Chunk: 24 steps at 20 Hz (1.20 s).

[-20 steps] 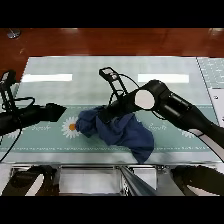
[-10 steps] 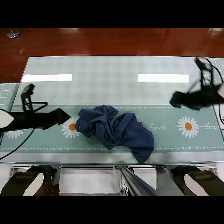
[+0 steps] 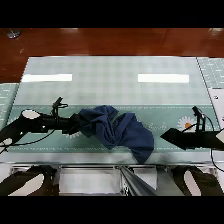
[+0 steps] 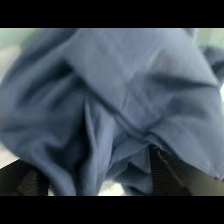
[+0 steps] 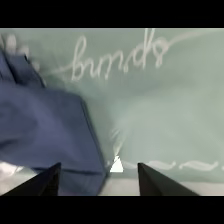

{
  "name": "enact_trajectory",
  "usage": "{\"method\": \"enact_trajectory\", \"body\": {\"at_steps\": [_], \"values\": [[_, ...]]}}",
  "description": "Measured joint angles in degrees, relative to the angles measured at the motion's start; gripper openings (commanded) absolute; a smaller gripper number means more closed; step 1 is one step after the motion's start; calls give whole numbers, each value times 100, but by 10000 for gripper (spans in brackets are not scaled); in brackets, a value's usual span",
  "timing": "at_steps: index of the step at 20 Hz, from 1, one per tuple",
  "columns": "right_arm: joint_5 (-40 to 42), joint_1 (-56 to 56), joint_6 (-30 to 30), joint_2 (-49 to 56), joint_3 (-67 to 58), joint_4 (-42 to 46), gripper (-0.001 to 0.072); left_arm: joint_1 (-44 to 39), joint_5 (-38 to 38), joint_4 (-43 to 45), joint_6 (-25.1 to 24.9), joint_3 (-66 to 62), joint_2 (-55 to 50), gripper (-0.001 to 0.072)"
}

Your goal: Fold the shirts.

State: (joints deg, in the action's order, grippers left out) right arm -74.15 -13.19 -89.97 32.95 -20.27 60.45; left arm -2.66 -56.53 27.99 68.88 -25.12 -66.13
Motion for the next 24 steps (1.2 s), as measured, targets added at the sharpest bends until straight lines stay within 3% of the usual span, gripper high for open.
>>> {"method": "enact_trajectory", "body": {"at_steps": [1, 9, 16, 17, 19, 24], "values": [[-66, -15, 13, -28, 118, -55, 569, -15, 72, -94, -120, 4, -42, 22], [-92, 496, 42, 341, 494, -321, 569, -55, -37, -365, -859, 20, -133, 19], [1062, 1744, 0, 1733, 275, -868, 546, -55, -94, -402, -968, 20, -133, 19], [1220, 1941, 7, 1965, 179, -999, 473, -55, -118, -411, -979, 20, -129, 19], [1552, 2280, 46, 2387, -46, -1091, 30, -55, -234, -511, -1056, -20, -83, 18], [1499, 2465, 452, 3023, -1401, -1102, 25, 46, -715, -704, -1211, -944, 348, 17]]}}
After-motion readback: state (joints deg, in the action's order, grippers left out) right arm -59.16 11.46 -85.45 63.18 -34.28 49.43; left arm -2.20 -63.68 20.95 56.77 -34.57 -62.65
